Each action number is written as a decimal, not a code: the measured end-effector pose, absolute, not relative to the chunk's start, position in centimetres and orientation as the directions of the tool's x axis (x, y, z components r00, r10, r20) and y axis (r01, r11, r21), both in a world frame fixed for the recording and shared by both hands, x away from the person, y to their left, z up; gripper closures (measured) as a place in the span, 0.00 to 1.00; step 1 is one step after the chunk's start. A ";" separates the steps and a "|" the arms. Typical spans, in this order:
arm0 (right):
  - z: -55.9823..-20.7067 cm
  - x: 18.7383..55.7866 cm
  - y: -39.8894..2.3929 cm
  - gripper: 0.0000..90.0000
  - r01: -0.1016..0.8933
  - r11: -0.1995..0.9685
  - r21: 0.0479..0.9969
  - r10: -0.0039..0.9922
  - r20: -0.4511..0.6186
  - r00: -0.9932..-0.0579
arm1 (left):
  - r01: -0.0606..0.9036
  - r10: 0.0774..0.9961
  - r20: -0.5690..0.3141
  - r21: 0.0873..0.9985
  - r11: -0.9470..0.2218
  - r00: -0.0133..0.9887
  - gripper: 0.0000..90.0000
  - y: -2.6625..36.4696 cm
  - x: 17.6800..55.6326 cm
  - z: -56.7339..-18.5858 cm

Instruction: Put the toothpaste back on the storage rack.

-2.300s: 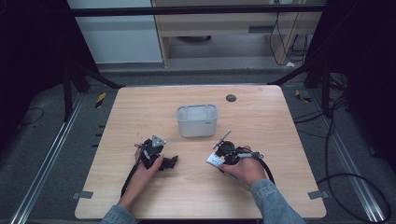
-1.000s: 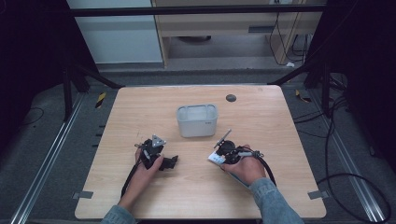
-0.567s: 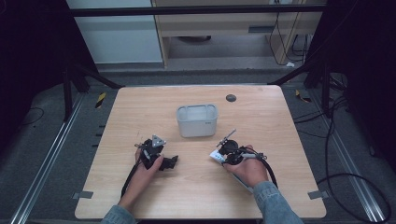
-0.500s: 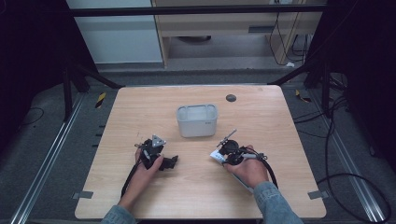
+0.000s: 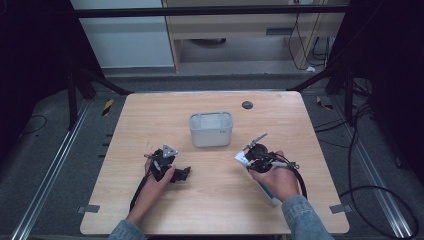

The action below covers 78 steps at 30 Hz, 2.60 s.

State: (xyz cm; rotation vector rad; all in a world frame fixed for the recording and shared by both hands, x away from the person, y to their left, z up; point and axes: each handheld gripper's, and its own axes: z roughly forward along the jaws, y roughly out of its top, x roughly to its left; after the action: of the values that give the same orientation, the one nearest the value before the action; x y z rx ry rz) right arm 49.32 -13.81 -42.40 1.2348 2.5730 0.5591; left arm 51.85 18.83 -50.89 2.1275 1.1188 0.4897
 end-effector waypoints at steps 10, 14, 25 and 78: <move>-38.8 49.1 -16.4 0.90 0.691 0.502 0.519 0.830 -0.066 -0.554 | 0.574 0.829 0.016 0.714 -0.401 0.559 0.00 18.8 51.8 -50.9; -37.6 48.9 -17.1 0.90 0.674 0.477 0.565 0.843 -0.076 -0.533 | 0.573 0.829 0.018 0.714 -0.402 0.559 0.00 18.8 51.8 -50.9; -35.9 48.7 -18.7 0.90 0.651 0.384 0.655 0.887 -0.067 -0.456 | 0.574 0.828 0.018 0.713 -0.403 0.560 0.00 18.8 51.7 -50.9; -30.8 50.0 -11.5 0.90 0.332 0.183 0.925 0.947 -0.075 -0.313 | 0.573 0.828 0.020 0.712 -0.405 0.561 0.00 18.7 51.7 -50.9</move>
State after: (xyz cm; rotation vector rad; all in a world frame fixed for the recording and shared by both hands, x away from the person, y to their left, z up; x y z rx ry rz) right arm 49.99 -11.54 -30.78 1.2100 1.7677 1.1261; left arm 51.70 18.74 -50.87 2.1288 1.1183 0.4925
